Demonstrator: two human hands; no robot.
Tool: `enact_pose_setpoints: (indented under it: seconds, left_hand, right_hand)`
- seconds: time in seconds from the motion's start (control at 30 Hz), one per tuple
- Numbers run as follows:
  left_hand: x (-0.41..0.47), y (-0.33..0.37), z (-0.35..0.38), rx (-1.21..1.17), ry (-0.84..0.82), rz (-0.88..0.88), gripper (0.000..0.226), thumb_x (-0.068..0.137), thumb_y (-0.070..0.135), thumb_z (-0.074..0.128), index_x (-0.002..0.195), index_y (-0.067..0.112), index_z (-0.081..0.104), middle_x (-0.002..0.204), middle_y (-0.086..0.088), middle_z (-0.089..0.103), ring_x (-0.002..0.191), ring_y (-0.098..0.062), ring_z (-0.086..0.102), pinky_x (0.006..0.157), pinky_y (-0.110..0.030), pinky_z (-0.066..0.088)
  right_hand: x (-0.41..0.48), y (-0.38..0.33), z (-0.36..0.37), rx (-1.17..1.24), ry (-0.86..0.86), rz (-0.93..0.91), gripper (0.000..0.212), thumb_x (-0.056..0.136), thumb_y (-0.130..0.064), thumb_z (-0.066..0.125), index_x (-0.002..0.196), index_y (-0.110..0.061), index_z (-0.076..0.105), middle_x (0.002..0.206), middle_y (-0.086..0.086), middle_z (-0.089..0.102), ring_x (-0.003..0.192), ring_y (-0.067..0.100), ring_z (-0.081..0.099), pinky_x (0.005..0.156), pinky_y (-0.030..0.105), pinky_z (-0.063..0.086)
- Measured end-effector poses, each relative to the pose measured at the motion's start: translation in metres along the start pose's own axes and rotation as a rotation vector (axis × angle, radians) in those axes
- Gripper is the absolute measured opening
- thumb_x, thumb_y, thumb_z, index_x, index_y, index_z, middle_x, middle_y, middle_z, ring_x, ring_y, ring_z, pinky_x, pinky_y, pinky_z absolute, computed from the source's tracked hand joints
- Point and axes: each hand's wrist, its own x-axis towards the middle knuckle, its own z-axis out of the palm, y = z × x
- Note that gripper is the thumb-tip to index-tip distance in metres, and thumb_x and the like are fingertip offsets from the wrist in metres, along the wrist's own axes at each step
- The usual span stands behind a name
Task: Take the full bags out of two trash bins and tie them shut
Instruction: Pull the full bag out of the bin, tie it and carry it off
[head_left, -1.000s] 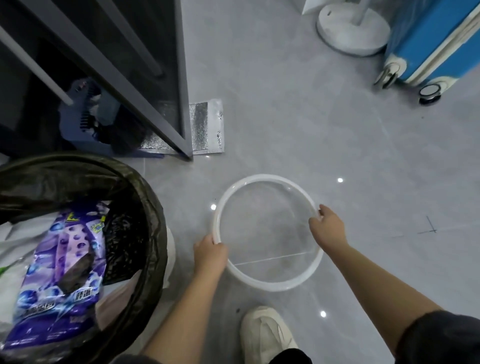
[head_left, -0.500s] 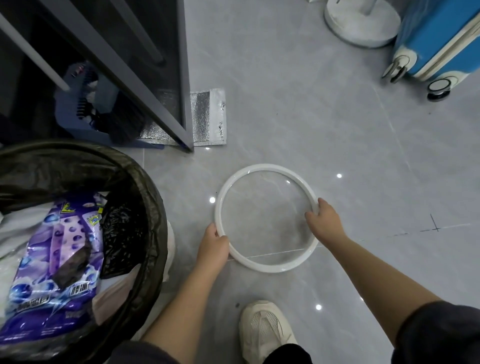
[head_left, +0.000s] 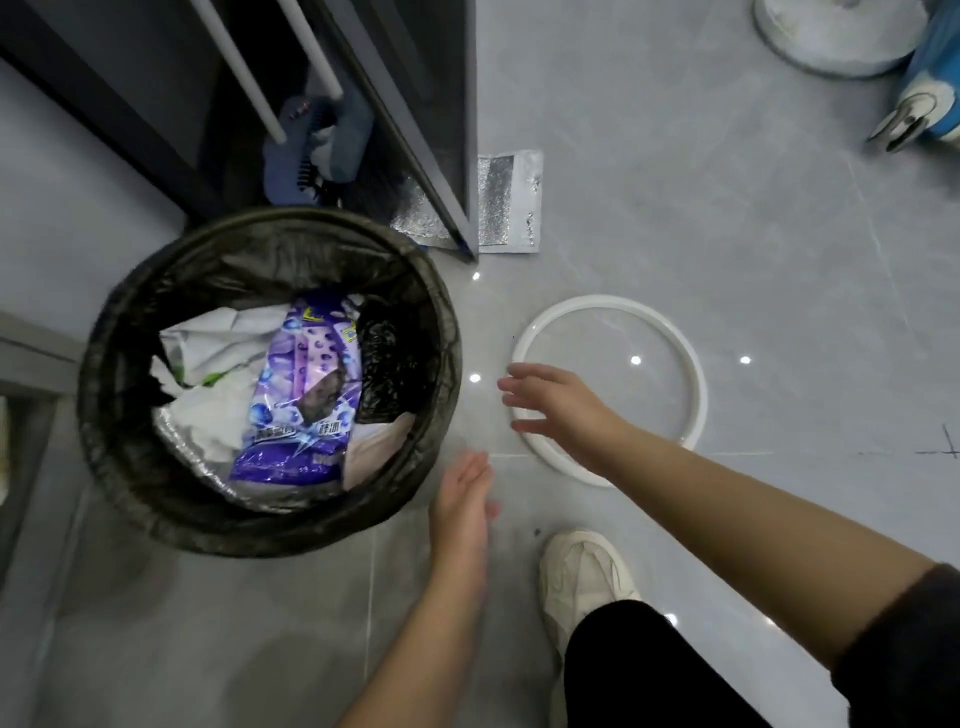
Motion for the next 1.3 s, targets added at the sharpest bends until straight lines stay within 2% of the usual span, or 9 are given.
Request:
enact_pose_setpoints:
  seconds: [0.17, 0.4, 0.63, 0.77, 0.9, 1.03, 1.1, 1.2, 1.3]
  left_hand:
    - [-0.028, 0.019, -0.030, -0.328, 0.059, -0.006, 0.020, 0.093, 0.006, 0.048, 0.105, 0.013, 0.062, 0.113, -0.006, 0.066, 0.108, -0.021, 0.061, 0.076, -0.033, 0.049]
    - [-0.056, 0.045, -0.055, -0.745, 0.056, -0.013, 0.025, 0.093, 0.015, 0.036, 0.093, 0.012, 0.061, 0.095, -0.007, 0.064, 0.094, -0.021, 0.060, 0.080, -0.036, 0.046]
    - [-0.076, 0.064, -0.071, -0.919, 0.125, -0.056, 0.019, 0.094, 0.016, 0.044, 0.083, 0.009, 0.057, 0.082, -0.006, 0.058, 0.080, -0.017, 0.057, 0.078, -0.031, 0.048]
    - [-0.092, 0.074, -0.079, -0.872, 0.196, -0.091, 0.024, 0.093, 0.014, 0.048, 0.069, 0.011, 0.048, 0.064, 0.000, 0.043, 0.057, -0.013, 0.044, 0.064, -0.026, 0.045]
    - [-0.105, 0.084, -0.092, -0.673, 0.194, -0.071, 0.018, 0.092, 0.015, 0.053, 0.075, 0.012, 0.051, 0.059, 0.003, 0.052, 0.044, -0.008, 0.053, 0.053, -0.022, 0.049]
    - [-0.111, 0.103, -0.104, -0.632, 0.159, -0.064, 0.010, 0.091, 0.016, 0.057, 0.081, 0.012, 0.054, 0.067, 0.002, 0.054, 0.051, -0.007, 0.055, 0.048, -0.019, 0.050]
    - [-0.113, 0.113, -0.109, -0.639, 0.133, -0.038, 0.005, 0.091, 0.012, 0.056, 0.088, 0.010, 0.053, 0.075, -0.002, 0.057, 0.065, -0.011, 0.060, 0.052, -0.020, 0.053]
    - [-0.116, 0.132, -0.113, -0.709, 0.105, -0.019, 0.010, 0.092, 0.003, 0.051, 0.083, 0.006, 0.053, 0.084, -0.009, 0.060, 0.082, -0.018, 0.063, 0.075, -0.027, 0.056]
    - [-0.113, 0.150, -0.116, -0.822, 0.107, -0.077, 0.021, 0.091, -0.005, 0.044, 0.073, 0.004, 0.051, 0.081, -0.010, 0.057, 0.082, -0.020, 0.058, 0.088, -0.034, 0.050]
  right_hand:
    - [-0.015, -0.003, 0.044, 0.214, -0.195, 0.163, 0.029, 0.094, -0.019, 0.050, 0.118, -0.005, 0.059, 0.112, 0.008, 0.064, 0.096, 0.024, 0.066, 0.081, 0.038, 0.056]
    - [-0.042, -0.008, 0.065, 0.291, -0.207, 0.179, 0.021, 0.094, -0.012, 0.045, 0.083, -0.015, 0.062, 0.075, 0.001, 0.059, 0.059, 0.013, 0.057, 0.062, 0.025, 0.047]
    - [-0.066, -0.013, 0.073, 0.302, -0.120, 0.149, 0.021, 0.097, -0.009, 0.044, 0.080, -0.016, 0.055, 0.075, 0.002, 0.060, 0.060, 0.013, 0.058, 0.062, 0.026, 0.048]
    - [-0.085, -0.022, 0.074, 0.292, -0.070, 0.136, 0.020, 0.096, -0.008, 0.044, 0.082, -0.011, 0.058, 0.076, 0.006, 0.059, 0.062, 0.016, 0.060, 0.065, 0.029, 0.052]
    - [-0.099, -0.034, 0.077, 0.137, 0.030, 0.098, 0.019, 0.094, -0.006, 0.048, 0.079, -0.006, 0.060, 0.068, 0.006, 0.054, 0.061, 0.017, 0.057, 0.066, 0.030, 0.054]
    - [-0.106, -0.054, 0.081, 0.155, 0.043, 0.094, 0.014, 0.094, -0.008, 0.049, 0.083, -0.007, 0.058, 0.071, 0.005, 0.054, 0.063, 0.016, 0.059, 0.062, 0.029, 0.056]
    - [-0.107, -0.063, 0.083, 0.234, 0.034, 0.086, 0.014, 0.094, -0.007, 0.047, 0.086, -0.006, 0.058, 0.076, 0.007, 0.058, 0.068, 0.017, 0.061, 0.059, 0.026, 0.058]
    - [-0.106, -0.074, 0.089, 0.347, 0.007, 0.070, 0.013, 0.093, 0.000, 0.045, 0.093, -0.002, 0.058, 0.086, 0.011, 0.065, 0.070, 0.018, 0.068, 0.058, 0.023, 0.058]
    - [-0.102, -0.082, 0.096, 0.372, -0.003, 0.060, 0.018, 0.089, 0.005, 0.044, 0.102, -0.003, 0.055, 0.089, 0.009, 0.064, 0.065, 0.016, 0.068, 0.057, 0.022, 0.057]
